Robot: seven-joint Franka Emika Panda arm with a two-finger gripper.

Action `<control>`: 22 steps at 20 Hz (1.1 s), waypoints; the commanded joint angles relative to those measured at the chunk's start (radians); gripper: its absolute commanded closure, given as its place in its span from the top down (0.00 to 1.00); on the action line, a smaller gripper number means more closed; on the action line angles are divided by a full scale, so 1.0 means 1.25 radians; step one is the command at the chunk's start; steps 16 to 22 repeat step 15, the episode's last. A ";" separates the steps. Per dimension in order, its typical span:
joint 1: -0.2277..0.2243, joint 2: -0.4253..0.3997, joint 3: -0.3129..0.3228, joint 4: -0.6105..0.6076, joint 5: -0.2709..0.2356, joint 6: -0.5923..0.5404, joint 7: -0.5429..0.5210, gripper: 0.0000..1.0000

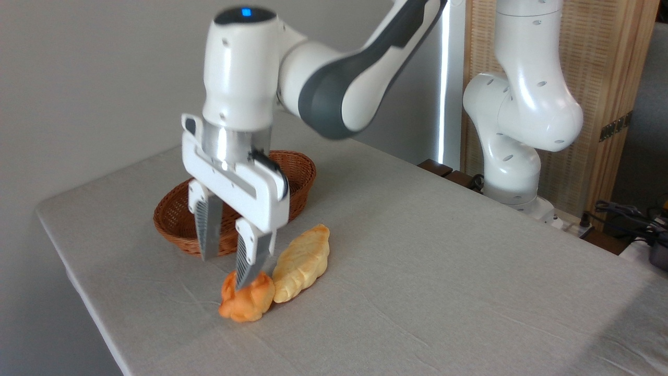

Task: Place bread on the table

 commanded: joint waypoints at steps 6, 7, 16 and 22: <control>-0.012 -0.026 -0.015 0.266 0.009 -0.429 0.002 1.00; -0.012 -0.026 -0.020 0.272 0.009 -0.452 0.001 1.00; -0.012 -0.018 -0.037 0.267 0.081 -0.487 -0.003 1.00; -0.012 -0.018 -0.037 0.267 0.081 -0.487 -0.003 1.00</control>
